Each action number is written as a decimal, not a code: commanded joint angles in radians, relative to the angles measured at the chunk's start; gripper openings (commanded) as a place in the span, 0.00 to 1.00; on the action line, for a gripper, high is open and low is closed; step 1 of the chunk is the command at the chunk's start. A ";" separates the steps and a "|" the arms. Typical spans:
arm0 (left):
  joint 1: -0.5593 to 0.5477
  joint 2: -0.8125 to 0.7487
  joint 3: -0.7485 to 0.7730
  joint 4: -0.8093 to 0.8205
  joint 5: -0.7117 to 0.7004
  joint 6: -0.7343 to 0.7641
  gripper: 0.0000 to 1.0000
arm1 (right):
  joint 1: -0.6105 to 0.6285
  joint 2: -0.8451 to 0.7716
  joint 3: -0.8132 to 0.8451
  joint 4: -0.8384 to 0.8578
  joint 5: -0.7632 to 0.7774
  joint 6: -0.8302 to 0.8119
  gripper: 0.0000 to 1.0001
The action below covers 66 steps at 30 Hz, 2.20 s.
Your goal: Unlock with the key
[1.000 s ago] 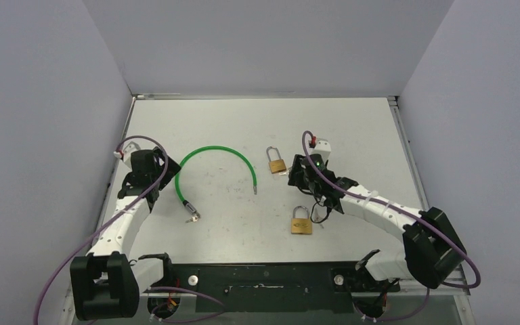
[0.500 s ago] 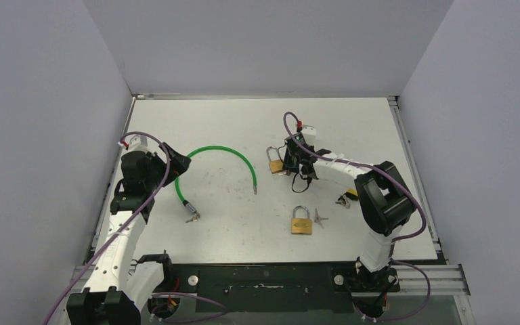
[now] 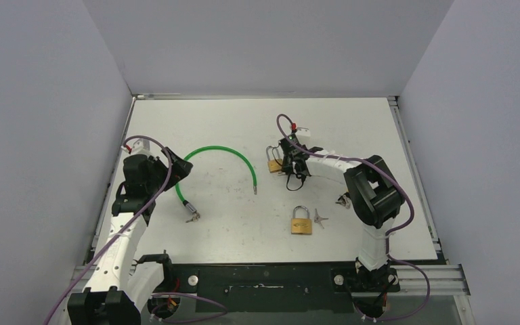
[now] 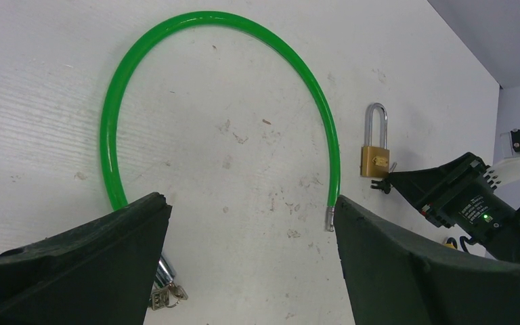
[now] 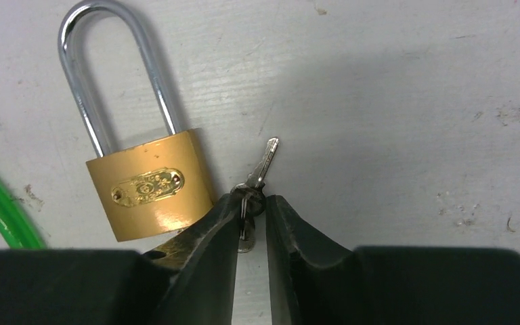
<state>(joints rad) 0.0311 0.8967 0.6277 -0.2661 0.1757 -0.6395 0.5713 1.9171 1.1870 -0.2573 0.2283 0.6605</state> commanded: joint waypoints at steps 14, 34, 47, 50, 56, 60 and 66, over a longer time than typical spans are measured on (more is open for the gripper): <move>-0.004 -0.033 -0.005 0.095 0.094 -0.007 0.87 | 0.015 -0.283 -0.223 0.265 -0.055 -0.149 0.00; -0.599 0.130 -0.016 0.696 0.124 -0.362 0.88 | 0.172 -0.879 -0.499 0.559 -0.606 -0.295 0.00; -0.685 0.257 0.031 0.717 0.060 -0.368 0.64 | 0.202 -0.859 -0.483 0.480 -0.658 -0.363 0.00; -0.686 0.272 0.035 0.721 0.062 -0.371 0.47 | 0.203 -0.854 -0.481 0.478 -0.659 -0.367 0.00; -0.686 0.306 0.050 0.712 0.092 -0.373 0.24 | 0.203 -0.853 -0.480 0.478 -0.674 -0.373 0.00; -0.686 0.317 0.058 0.728 0.123 -0.368 0.00 | 0.204 -0.856 -0.480 0.476 -0.667 -0.372 0.00; -0.686 0.263 0.035 0.784 0.115 -0.299 0.00 | 0.201 -0.872 -0.479 0.466 -0.576 -0.290 0.59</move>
<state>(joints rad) -0.6529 1.2121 0.6365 0.4240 0.2840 -1.0039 0.7677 1.0634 0.6739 0.1677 -0.4099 0.3256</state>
